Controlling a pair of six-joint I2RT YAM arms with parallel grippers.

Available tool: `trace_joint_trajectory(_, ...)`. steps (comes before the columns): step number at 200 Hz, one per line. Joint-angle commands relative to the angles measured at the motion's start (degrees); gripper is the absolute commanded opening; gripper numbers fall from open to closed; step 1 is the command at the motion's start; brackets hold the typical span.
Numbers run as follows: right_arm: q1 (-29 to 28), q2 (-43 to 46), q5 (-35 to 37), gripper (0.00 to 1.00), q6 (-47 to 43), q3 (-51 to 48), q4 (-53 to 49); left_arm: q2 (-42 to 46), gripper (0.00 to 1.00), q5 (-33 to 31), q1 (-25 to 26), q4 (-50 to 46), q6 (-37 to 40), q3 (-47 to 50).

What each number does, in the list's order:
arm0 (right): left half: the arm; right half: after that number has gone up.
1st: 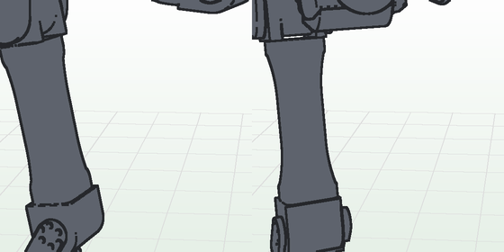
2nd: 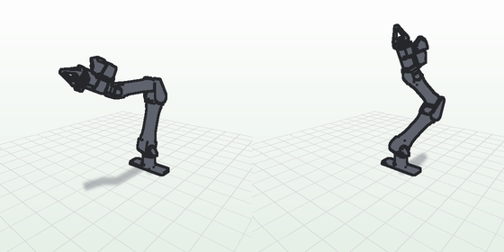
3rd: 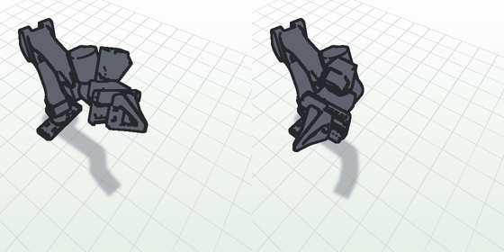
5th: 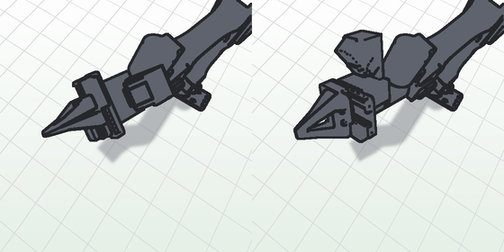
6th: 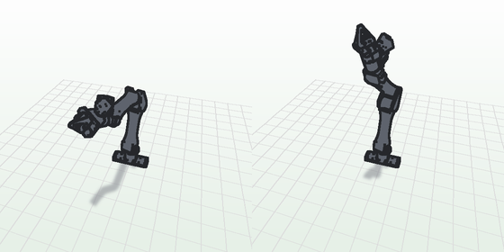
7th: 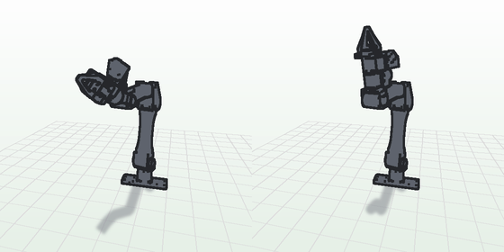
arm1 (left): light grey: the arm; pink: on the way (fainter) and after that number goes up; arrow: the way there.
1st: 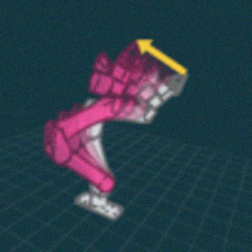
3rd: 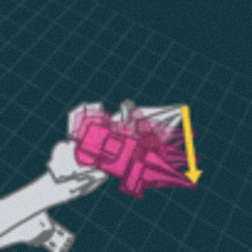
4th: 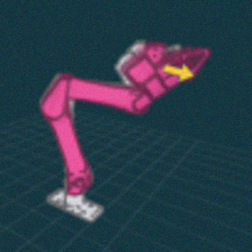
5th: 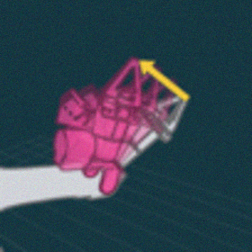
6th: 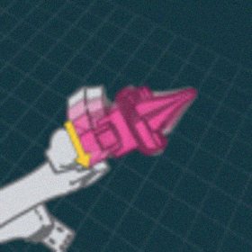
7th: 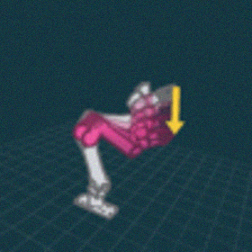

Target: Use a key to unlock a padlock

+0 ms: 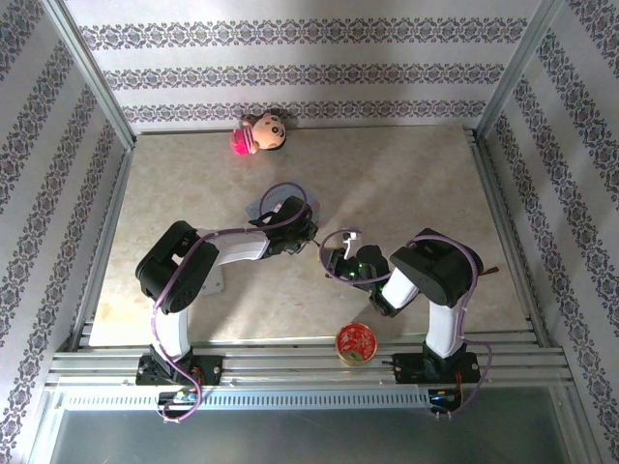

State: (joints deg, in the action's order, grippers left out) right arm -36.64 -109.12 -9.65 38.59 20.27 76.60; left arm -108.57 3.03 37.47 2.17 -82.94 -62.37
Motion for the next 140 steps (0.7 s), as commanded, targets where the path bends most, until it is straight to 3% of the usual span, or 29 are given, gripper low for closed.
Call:
trace_joint_trajectory(1,-0.5,-0.1,0.5,0.00,-1.1,1.6,2.8,-0.8,0.15,7.5,-1.2,-0.4,-5.7,2.0)
trace_joint_trajectory(73,-0.1,-2.8,0.4,0.00,-0.8,3.4,2.8,-0.5,0.14,8.4,-1.2,0.9,-6.3,2.8)
trace_joint_trajectory(140,-0.1,-3.8,0.3,0.00,-4.0,3.9,2.8,-1.1,0.12,13.4,-1.1,2.5,-9.0,3.0)
